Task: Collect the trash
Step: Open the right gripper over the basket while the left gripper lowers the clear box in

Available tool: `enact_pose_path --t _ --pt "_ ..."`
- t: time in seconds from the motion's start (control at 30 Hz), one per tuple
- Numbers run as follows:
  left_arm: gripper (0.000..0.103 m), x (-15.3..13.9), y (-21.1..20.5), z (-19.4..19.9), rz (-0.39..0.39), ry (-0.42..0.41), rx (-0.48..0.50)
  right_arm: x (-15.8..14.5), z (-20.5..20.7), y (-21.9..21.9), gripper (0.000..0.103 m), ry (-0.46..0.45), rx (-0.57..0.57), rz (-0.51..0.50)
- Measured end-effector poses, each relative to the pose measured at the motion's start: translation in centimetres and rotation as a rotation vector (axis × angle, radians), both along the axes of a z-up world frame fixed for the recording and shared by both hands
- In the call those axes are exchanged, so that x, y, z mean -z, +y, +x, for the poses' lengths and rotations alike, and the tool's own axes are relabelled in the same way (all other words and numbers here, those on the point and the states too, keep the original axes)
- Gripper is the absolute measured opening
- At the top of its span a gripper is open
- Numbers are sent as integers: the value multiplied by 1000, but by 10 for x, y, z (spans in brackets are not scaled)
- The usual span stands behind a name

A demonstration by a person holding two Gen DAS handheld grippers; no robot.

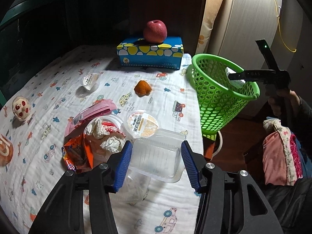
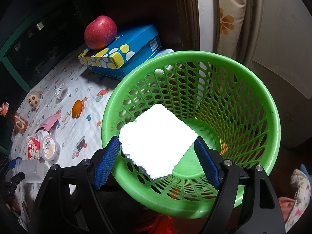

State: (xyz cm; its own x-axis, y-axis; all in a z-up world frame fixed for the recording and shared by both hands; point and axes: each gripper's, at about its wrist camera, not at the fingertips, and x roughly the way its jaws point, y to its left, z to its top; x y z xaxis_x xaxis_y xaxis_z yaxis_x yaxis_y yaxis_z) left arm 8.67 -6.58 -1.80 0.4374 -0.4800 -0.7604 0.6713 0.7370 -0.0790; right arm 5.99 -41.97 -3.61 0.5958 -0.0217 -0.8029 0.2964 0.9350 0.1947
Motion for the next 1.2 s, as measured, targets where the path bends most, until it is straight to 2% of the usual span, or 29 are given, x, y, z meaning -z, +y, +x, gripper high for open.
enact_pose_path --t 0.2,0.43,0.6,0.8,1.1,1.2 --pt "50 -25 -34 8 -60 -15 23 0 -6 -7 81 -7 6 6" --pt "50 -42 -98 27 -108 -5 66 -7 -17 -22 83 -25 16 11" --pt "50 -47 -151 38 -107 3 107 -10 -27 -36 83 -43 23 22" --pt "50 -39 -202 49 -110 42 130 -14 -40 -49 86 -62 31 13" --pt "51 -9 -260 55 -63 117 157 -18 -57 -64 86 -89 57 -23" --pt "59 -2 -267 54 -69 140 159 -17 -62 -68 86 -91 65 -19"
